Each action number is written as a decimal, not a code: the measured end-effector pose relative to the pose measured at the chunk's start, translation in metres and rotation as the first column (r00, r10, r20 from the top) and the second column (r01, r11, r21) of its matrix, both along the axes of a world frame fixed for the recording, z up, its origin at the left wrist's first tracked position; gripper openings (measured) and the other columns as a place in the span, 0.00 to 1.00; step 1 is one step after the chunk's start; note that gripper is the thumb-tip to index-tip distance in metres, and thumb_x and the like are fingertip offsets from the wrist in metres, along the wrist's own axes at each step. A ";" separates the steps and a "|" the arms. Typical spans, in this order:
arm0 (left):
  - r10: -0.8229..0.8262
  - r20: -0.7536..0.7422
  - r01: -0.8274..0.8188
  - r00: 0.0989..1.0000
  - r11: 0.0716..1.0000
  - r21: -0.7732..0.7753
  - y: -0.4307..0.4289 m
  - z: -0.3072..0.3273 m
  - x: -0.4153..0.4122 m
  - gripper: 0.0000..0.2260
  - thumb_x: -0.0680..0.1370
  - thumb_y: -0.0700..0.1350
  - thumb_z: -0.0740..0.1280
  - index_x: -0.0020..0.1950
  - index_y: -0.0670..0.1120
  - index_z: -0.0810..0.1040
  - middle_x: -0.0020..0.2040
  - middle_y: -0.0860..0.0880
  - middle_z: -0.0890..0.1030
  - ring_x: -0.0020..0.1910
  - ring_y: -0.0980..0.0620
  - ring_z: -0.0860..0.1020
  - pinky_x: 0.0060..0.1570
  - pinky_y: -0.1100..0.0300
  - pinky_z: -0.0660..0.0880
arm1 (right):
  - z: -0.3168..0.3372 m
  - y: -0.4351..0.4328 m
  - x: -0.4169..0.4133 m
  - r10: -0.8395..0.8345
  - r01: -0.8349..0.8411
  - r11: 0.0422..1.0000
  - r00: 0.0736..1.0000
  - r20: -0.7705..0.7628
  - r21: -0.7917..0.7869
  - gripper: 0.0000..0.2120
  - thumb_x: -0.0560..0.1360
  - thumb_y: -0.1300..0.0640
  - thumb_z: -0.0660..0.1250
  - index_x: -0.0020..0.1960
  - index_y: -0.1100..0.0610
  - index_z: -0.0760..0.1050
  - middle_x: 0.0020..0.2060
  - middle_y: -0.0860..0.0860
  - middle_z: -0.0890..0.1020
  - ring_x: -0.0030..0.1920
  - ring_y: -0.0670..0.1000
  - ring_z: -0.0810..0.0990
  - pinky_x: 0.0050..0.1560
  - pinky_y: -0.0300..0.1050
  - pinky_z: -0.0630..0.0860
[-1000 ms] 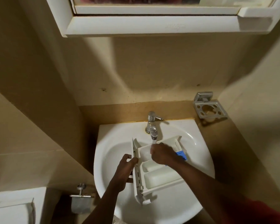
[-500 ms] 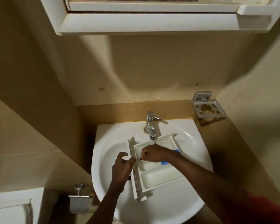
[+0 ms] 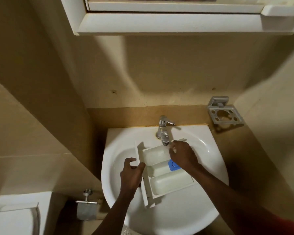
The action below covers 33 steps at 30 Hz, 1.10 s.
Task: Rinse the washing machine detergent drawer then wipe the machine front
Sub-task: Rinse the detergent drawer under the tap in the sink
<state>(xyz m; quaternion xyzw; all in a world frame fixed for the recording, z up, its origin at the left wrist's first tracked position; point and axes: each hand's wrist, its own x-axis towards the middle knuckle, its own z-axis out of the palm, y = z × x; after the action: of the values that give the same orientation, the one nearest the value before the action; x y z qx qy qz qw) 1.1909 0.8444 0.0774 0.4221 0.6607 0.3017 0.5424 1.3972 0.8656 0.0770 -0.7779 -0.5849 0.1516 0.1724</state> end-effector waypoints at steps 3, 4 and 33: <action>0.031 -0.006 -0.031 0.999 0.999 -0.030 -0.004 0.003 0.010 0.18 0.69 0.51 0.69 0.57 0.53 0.70 0.34 0.47 0.81 0.32 0.48 0.79 0.38 0.49 0.82 | -0.014 -0.020 0.023 -0.138 0.135 0.979 0.990 0.009 0.156 0.13 0.69 0.52 0.72 0.51 0.53 0.75 0.48 0.50 0.78 0.51 0.55 0.77 0.53 0.48 0.73; 0.047 -0.017 -0.047 0.999 0.999 -0.025 -0.005 0.003 0.011 0.19 0.67 0.53 0.68 0.56 0.54 0.70 0.32 0.48 0.80 0.31 0.48 0.79 0.40 0.47 0.82 | -0.016 -0.025 0.031 -0.230 0.238 0.968 0.968 -0.096 0.078 0.18 0.68 0.47 0.73 0.54 0.52 0.74 0.49 0.50 0.78 0.53 0.54 0.77 0.54 0.49 0.74; -0.495 0.054 0.493 0.867 0.840 -0.227 0.075 0.041 -0.040 0.28 0.69 0.71 0.65 0.60 0.54 0.79 0.56 0.50 0.82 0.59 0.47 0.76 0.64 0.45 0.70 | -0.002 0.001 0.067 -0.342 -0.347 0.720 0.577 -0.742 -0.601 0.29 0.66 0.49 0.75 0.64 0.58 0.75 0.55 0.55 0.83 0.56 0.53 0.81 0.53 0.41 0.78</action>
<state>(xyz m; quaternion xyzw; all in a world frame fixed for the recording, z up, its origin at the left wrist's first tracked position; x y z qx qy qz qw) 1.1506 0.9192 0.1180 0.5124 0.5622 0.0710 0.6453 1.4638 0.8661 0.0747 -0.6205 -0.3362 0.6989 0.1164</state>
